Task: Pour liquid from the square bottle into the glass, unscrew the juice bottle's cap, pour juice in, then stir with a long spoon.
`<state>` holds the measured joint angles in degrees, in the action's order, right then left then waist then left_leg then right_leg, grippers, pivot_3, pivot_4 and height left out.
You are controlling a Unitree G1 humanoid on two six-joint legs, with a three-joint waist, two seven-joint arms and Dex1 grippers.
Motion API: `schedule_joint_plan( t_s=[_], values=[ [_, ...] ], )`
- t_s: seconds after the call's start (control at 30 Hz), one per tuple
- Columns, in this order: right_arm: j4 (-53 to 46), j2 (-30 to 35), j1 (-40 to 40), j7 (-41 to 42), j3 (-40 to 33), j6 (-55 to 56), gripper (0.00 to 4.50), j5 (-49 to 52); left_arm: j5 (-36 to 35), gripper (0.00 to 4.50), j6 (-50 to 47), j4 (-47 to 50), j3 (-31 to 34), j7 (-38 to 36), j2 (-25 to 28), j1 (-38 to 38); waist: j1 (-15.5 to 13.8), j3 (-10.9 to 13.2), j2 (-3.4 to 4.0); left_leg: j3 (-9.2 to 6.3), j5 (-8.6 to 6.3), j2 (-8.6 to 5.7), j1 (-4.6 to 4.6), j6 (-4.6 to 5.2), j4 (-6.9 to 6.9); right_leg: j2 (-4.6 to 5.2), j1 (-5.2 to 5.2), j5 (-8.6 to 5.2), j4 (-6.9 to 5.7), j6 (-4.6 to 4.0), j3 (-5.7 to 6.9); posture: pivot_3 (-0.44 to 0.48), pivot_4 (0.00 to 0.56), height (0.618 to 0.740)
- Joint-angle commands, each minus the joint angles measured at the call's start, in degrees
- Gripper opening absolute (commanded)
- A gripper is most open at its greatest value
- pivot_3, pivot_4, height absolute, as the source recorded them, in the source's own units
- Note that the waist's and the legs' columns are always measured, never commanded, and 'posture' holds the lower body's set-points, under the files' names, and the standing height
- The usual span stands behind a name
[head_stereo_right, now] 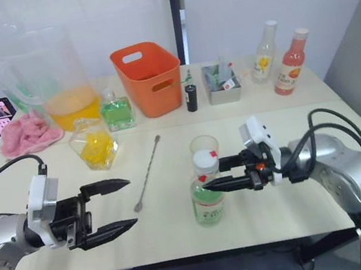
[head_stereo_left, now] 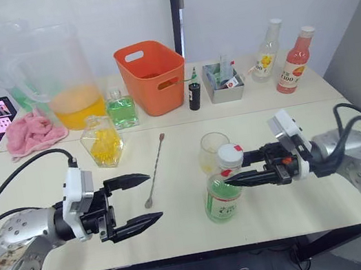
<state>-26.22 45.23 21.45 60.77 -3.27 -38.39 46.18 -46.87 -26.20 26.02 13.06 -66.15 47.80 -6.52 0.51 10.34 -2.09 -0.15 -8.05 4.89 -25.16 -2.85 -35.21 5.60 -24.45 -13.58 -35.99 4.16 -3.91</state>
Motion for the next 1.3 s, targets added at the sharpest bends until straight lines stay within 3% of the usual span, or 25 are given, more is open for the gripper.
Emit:
schedule_joint_plan(
  t_s=[0.03,0.17,0.33,0.63,0.7,0.73,0.9,0.93,1.13,1.3],
  values=[
    [-11.0,-1.9,-4.0,-12.4,-6.5,-2.5,1.26,2.6,1.6,4.50,1.7,-3.6,-3.9,-3.3,-1.2,-4.6,0.2,0.0,-0.02,0.00,0.00,0.00,0.00,0.00,-0.01,0.00,0.01,0.00,0.01,0.01,-0.01,0.000,0.150,0.738],
    [-18.6,-5.6,-8.5,-24.6,-8.5,-4.4,1.26,2.3,3.1,4.50,2.6,-7.9,-7.4,-7.1,-2.8,-9.1,0.3,0.0,-0.03,-0.01,0.00,0.00,0.00,0.01,-0.05,-0.01,0.02,0.02,0.01,0.01,-0.02,0.000,0.150,0.738],
    [-24.3,-7.1,-11.6,-33.9,-7.1,-6.8,1.26,1.0,4.9,4.50,3.8,-12.2,-9.8,-10.3,-3.9,-12.9,0.2,0.0,-0.03,-0.02,0.01,0.00,0.00,0.02,-0.05,-0.02,0.06,0.02,0.03,0.00,-0.04,0.000,0.150,0.738],
    [-26.4,-7.8,-13.8,-41.0,-6.1,-10.7,1.26,6.2,5.8,4.50,3.7,-12.9,-9.2,-11.5,-4.3,-12.7,0.3,0.0,-0.05,-0.03,0.01,0.00,0.00,0.03,-0.05,-0.02,0.07,0.02,0.03,-0.01,-0.06,0.000,0.150,0.738],
    [-25.2,-7.3,-13.3,-41.1,-6.8,-11.2,2.29,7.9,5.8,4.50,3.5,-12.5,-8.7,-11.0,-4.3,-12.3,0.3,0.0,-0.05,-0.03,0.01,0.00,0.00,0.03,-0.05,-0.02,0.09,0.02,0.04,-0.01,-0.06,0.000,0.150,0.738],
    [-24.3,-6.8,-12.9,-40.7,-7.2,-11.3,2.59,8.7,5.9,4.50,3.5,-12.3,-8.5,-10.6,-4.3,-12.1,0.3,0.0,-0.05,-0.03,0.01,0.01,0.00,0.03,-0.05,-0.02,0.09,0.02,0.04,-0.01,-0.06,0.000,0.150,0.738],
    [-20.1,-2.3,-11.9,-35.3,-9.7,-11.1,4.34,11.2,5.5,4.50,3.0,-9.4,-6.8,-8.2,-4.1,-9.6,0.3,0.0,-0.06,-0.03,0.01,0.01,0.00,0.03,-0.05,-0.02,0.12,0.02,0.06,-0.01,-0.07,0.000,0.150,0.738],
    [-18.8,-0.7,-11.8,-32.4,-10.4,-10.6,4.47,11.4,5.4,4.50,2.8,-8.7,-6.5,-7.6,-4.0,-9.1,0.3,0.0,-0.07,-0.04,0.01,0.01,0.00,0.03,-0.05,-0.02,0.12,0.02,0.07,-0.01,-0.06,0.000,0.150,0.738],
    [-8.7,6.1,-6.0,-11.6,-7.0,-2.8,4.47,6.2,4.6,4.50,1.8,-4.5,-3.6,-4.1,-3.6,-5.3,0.4,0.0,-0.07,-0.04,0.02,0.03,0.02,0.03,-0.06,-0.06,0.14,0.02,0.08,0.00,-0.07,0.000,0.150,0.738],
    [6.4,5.7,4.5,7.6,1.2,5.5,4.47,0.0,4.2,4.50,0.8,-1.7,-1.4,-1.5,-2.8,-2.2,0.6,0.0,-0.08,-0.04,0.02,0.03,0.04,0.03,-0.08,-0.07,0.15,0.02,0.08,0.01,-0.08,0.000,0.150,0.738]
  ],
)
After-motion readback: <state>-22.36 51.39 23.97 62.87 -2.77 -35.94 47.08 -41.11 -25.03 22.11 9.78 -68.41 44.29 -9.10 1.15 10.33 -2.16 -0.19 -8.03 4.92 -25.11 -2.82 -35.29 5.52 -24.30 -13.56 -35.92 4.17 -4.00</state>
